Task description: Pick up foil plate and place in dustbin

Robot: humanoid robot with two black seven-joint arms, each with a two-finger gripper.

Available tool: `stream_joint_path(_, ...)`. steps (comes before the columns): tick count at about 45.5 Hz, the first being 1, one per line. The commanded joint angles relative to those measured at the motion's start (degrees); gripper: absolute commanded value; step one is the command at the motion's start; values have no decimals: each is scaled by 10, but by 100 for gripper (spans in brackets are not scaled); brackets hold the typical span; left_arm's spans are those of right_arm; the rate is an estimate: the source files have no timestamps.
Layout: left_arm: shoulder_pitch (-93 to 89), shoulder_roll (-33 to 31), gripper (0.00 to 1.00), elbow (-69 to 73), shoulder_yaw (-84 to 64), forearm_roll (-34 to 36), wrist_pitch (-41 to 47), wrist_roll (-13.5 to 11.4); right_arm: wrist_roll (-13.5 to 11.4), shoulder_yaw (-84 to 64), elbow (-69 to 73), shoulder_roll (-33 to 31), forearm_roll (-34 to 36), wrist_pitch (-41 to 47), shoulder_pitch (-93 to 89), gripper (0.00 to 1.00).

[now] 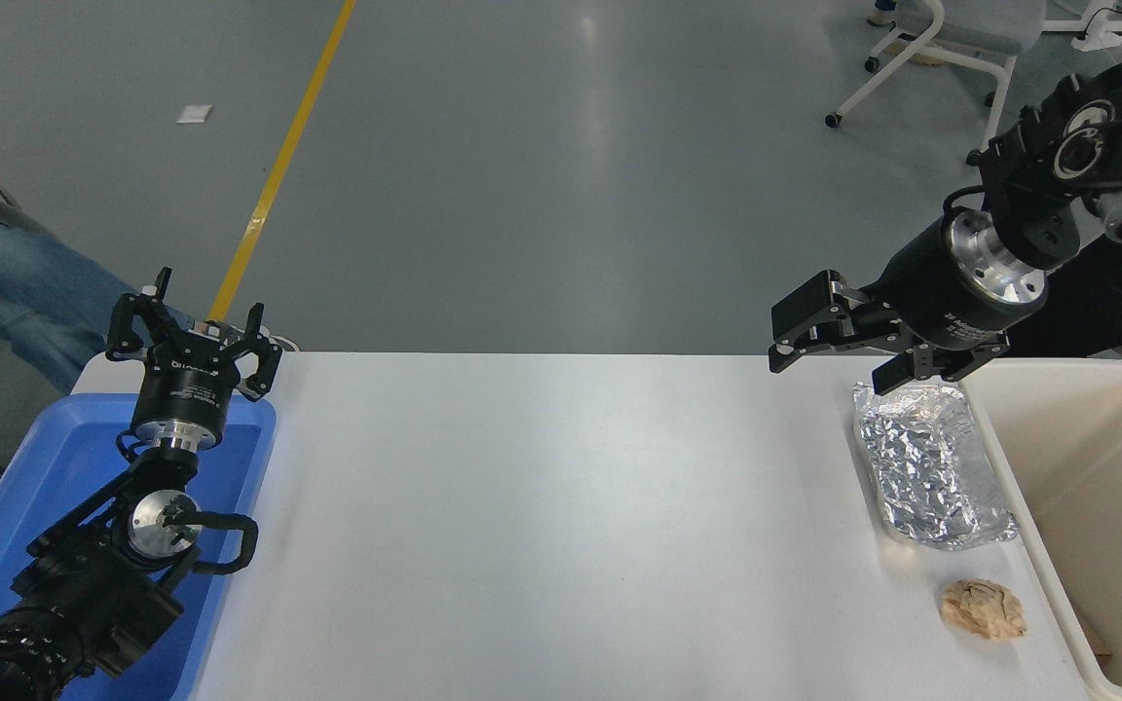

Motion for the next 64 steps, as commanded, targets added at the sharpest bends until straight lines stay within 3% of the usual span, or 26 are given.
stream_joint_path(1, 0, 0, 99, 0, 0, 0, 0, 0, 0, 0, -16, 1, 0, 0, -14, 100)
stream_joint_path(34, 0, 0, 99, 0, 0, 0, 0, 0, 1, -56, -62, -13, 13, 0, -47, 100)
stream_joint_path(41, 0, 0, 99, 0, 0, 0, 0, 0, 1, -52, -134, -15, 11, -9, -114, 100)
stream_joint_path(54, 0, 0, 99, 0, 0, 0, 0, 0, 1, -57, -208, -31, -7, -137, -238, 100)
stream_joint_path(64, 0, 0, 99, 0, 0, 0, 0, 0, 3, -49, -270, -27, -124, -253, -347, 100)
